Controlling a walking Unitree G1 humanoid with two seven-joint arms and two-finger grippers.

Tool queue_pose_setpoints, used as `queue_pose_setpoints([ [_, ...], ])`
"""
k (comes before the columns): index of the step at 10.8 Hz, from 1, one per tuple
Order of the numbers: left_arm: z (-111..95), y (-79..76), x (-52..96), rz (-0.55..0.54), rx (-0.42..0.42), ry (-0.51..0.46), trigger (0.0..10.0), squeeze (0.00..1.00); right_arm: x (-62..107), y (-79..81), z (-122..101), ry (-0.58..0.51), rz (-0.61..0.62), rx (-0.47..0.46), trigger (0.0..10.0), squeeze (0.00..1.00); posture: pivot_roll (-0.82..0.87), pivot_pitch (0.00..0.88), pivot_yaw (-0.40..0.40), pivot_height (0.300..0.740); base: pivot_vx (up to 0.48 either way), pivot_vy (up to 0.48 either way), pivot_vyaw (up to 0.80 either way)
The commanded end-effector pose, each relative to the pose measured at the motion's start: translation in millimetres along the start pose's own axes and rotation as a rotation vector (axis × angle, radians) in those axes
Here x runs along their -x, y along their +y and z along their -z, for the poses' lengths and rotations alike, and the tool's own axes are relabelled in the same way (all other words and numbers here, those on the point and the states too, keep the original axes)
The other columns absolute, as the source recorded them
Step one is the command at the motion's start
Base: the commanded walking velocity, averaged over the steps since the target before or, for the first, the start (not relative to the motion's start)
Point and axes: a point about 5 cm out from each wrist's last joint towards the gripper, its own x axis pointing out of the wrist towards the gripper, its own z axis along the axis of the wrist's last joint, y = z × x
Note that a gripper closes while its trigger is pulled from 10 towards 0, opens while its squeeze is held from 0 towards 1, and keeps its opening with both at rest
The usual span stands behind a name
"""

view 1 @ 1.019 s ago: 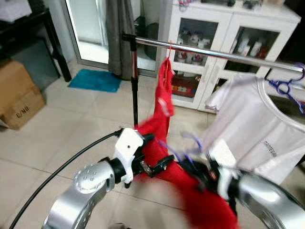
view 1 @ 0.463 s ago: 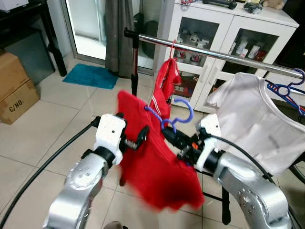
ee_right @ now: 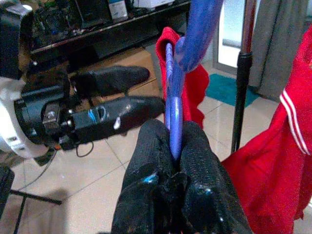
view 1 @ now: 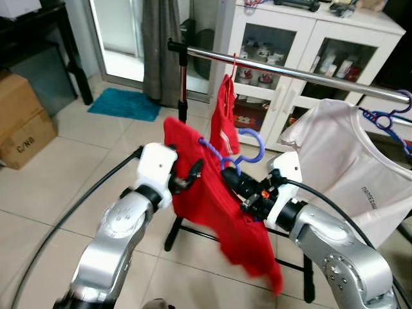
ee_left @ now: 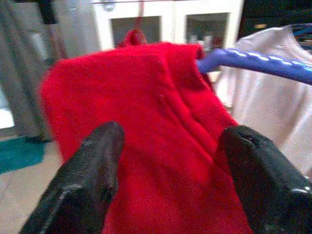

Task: Hang hanger

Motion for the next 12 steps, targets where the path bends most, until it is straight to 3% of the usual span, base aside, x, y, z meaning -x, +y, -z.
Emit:
queue_pose_setpoints([
  [1, -2, -6.1, -4.8, 0.066, -0.004, -0.005, 0.0, 0.0, 5.6, -2.2, -3, -0.013, 0.022, -0.004, 0.0, 0.0, 0.11, 0.022, -0.019, 0.74, 0.0, 0.0, 0.0],
  [4, -2, -8.1, -13.2, 0.103, -0.018, -0.003, 0.0, 0.0, 8.0, -1.9, -4, -0.025, 0.044, -0.006, 0.0, 0.0, 0.1, 0.017, 0.004, 0.74, 0.0, 0.0, 0.0],
  [8, 3, 6.0, -16.9, 0.009, -0.026, 0.026, 0.0, 0.0, 8.5, -0.1, -5, -0.035, 0.043, -0.006, 0.0, 0.0, 0.09, 0.02, 0.007, 0.74, 0.0, 0.0, 0.0],
  [12, 2, 10.4, -18.9, -0.004, 0.013, -0.002, 0.0, 0.0, 9.9, -0.3, -6, -0.037, 0.046, -0.011, 0.0, 0.0, 0.09, 0.019, 0.002, 0.74, 0.0, 0.0, 0.0],
])
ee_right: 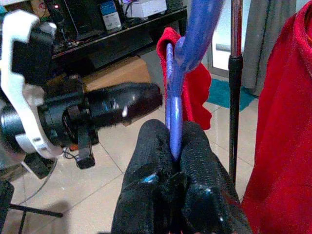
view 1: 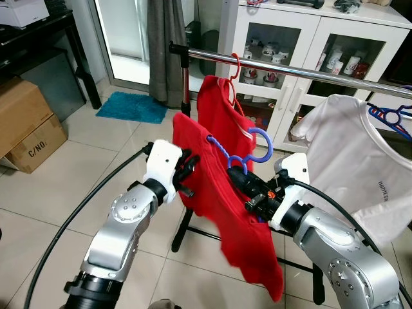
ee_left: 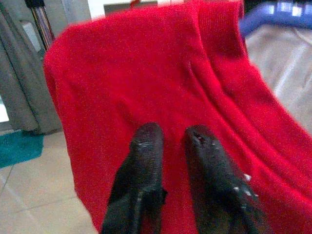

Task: Hang hanger

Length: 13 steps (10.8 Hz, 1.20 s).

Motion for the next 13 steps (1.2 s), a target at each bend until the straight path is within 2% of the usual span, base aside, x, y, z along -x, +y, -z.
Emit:
queue_pose_setpoints([
  [1, -11, -7.7, 0.2, 0.082, 0.033, -0.064, 0.0, 0.0, 3.4, -2.1, -6, -0.018, 0.019, 0.01, 0.0, 0.0, 0.09, 0.021, 0.002, 0.74, 0.0, 0.0, 0.0],
  [2, -14, -19.7, 3.6, 0.175, 0.061, -0.082, 0.0, 0.0, 3.1, -4.1, -5, -0.016, 0.029, 0.009, 0.0, 0.0, 0.09, 0.02, 0.0, 0.74, 0.0, 0.0, 0.0],
  [3, -13, -28.5, 3.6, 0.227, 0.021, -0.068, 10.0, 0.44, 3.2, -5.0, -6, -0.014, 0.027, 0.011, 0.0, 0.0, 0.09, 0.019, -0.003, 0.74, 0.0, 0.0, 0.0],
  [4, -14, -32.0, 1.9, 0.243, 0.03, -0.085, 10.0, 1.0, 3.0, -5.5, -7, -0.012, 0.022, 0.016, 0.0, 0.0, 0.09, 0.02, -0.006, 0.74, 0.0, 0.0, 0.0],
  [8, -14, -16.2, -5.8, 0.09, 0.012, -0.086, 10.0, 1.0, 2.0, -2.9, -14, -0.018, 0.015, 0.084, 0.0, 0.0, 0.08, 0.026, -0.007, 0.74, 0.0, 0.0, 0.0],
  [13, -19, -20.3, -15.8, 0.127, 0.017, -0.116, 10.0, 1.0, 1.5, -1.2, -16, -0.027, 0.012, 0.09, 0.0, 0.0, 0.07, 0.013, -0.002, 0.74, 0.0, 0.0, 0.0],
])
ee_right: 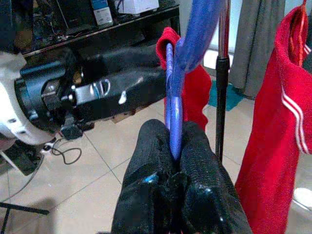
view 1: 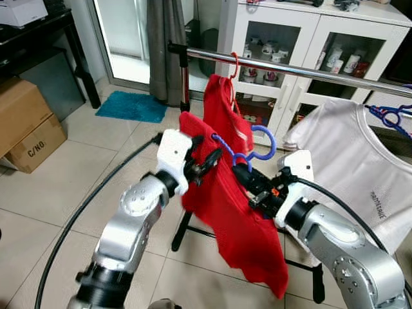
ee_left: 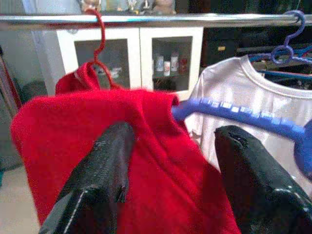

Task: Hang hanger

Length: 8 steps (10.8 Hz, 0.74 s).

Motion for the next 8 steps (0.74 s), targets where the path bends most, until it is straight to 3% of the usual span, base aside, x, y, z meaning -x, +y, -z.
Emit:
queue_pose_setpoints([
  [1, 2, 1.1, -3.2, -0.024, -0.025, 0.015, 10.0, 1.0, 0.2, 4.0, -12, -0.04, -0.013, 0.044, 0.0, 0.0, 0.07, 0.011, -0.003, 0.74, 0.0, 0.0, 0.0],
  [2, 3, 4.8, -5.4, -0.056, -0.05, 0.024, 10.0, 1.0, 0.3, 4.4, -13, -0.04, -0.017, 0.045, 0.0, 0.0, 0.07, 0.005, -0.004, 0.74, 0.0, 0.0, 0.0],
  [3, 4, 8.0, -7.3, -0.072, -0.077, 0.038, 10.0, 0.82, 0.2, 5.5, -13, -0.041, -0.021, 0.047, 0.0, 0.0, 0.07, 0.002, -0.004, 0.74, 0.0, 0.0, 0.0],
  [4, 5, 11.5, -7.9, -0.095, -0.094, 0.05, 5.6, 0.0, 0.0, 6.5, -13, -0.044, -0.023, 0.047, 0.0, 0.0, 0.07, 0.002, -0.004, 0.74, 0.0, 0.0, 0.0],
  [5, 5, 13.4, -8.3, -0.11, -0.102, 0.052, 0.0, 0.0, 0.1, 6.6, -13, -0.045, -0.023, 0.047, 0.0, 0.0, 0.06, 0.0, -0.002, 0.74, 0.0, 0.0, 0.0],
  [8, -1, 12.5, -10.5, -0.112, -0.104, 0.002, 0.0, 0.0, 1.1, 4.2, -12, -0.036, -0.011, 0.048, 0.0, 0.0, 0.06, 0.0, -0.007, 0.74, 0.0, 0.0, 0.0],
])
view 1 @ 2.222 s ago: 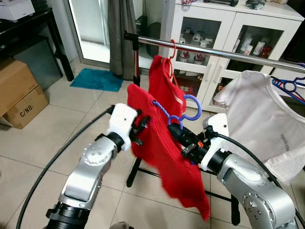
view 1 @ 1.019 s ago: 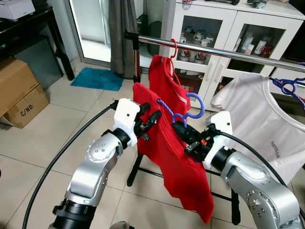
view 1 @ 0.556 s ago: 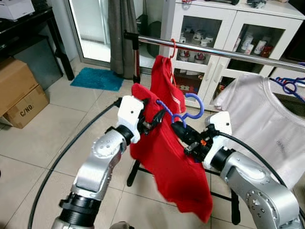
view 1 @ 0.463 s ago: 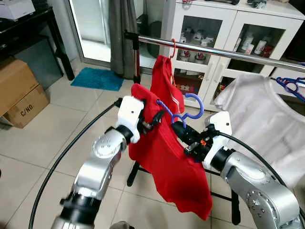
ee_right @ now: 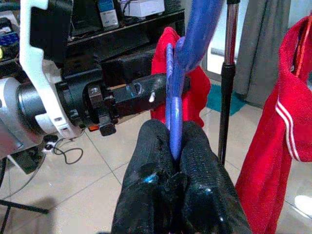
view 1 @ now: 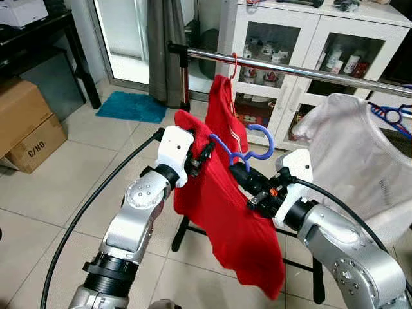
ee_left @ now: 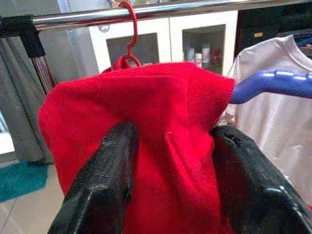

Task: Hang hanger

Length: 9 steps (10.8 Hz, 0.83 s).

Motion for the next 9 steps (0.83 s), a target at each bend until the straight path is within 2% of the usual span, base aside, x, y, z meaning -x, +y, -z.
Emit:
queue_pose_setpoints([
  [1, -8.1, -1.6, -0.8, 0.0, -0.012, -0.033, 0.0, 0.0, 0.2, -2.0, -7.1, -0.019, 0.013, 0.025, 0.0, 0.0, 0.07, 0.003, -0.01, 0.74, 0.0, 0.0, 0.0],
  [9, -11.0, 2.6, 2.0, -0.018, 0.003, -0.061, 0.0, 0.0, -2.7, -3.0, -5.6, -0.012, 0.01, 0.016, 0.0, 0.0, 0.08, 0.008, -0.017, 0.74, 0.0, 0.0, 0.0],
])
